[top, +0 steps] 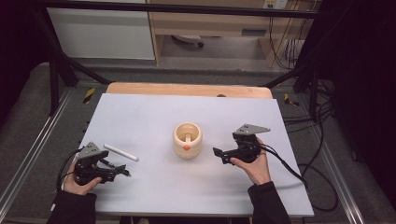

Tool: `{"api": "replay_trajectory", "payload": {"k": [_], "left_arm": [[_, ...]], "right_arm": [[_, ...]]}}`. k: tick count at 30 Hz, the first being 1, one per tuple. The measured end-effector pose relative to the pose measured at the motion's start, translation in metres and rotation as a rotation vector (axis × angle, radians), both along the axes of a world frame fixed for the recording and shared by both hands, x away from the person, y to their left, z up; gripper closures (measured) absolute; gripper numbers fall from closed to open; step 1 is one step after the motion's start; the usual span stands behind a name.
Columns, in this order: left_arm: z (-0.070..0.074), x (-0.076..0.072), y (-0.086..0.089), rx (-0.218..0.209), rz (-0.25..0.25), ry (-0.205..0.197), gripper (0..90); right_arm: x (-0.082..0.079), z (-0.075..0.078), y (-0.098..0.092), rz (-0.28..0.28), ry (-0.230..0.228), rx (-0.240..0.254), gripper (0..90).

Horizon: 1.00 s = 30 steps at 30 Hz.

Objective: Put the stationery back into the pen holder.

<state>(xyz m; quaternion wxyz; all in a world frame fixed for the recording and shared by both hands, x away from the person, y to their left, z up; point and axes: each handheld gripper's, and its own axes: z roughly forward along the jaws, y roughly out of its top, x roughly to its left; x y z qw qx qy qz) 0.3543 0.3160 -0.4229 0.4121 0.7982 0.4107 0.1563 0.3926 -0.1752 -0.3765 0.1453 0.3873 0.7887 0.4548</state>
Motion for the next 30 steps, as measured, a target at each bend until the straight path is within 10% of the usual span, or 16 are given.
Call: {"api": "replay_trajectory", "payload": {"k": [13, 30], "left_arm": [[0.001, 0.001, 0.003, 0.010, 0.014, 0.015, 5.0], [0.010, 0.001, 0.012, 0.035, 0.008, 0.028, 10.4]], "right_arm": [[-0.014, -0.037, -0.039, -0.015, 0.050, -0.022, 1.0], [-0.019, -0.038, -0.023, 0.027, 0.045, -0.034, 0.9]]}}
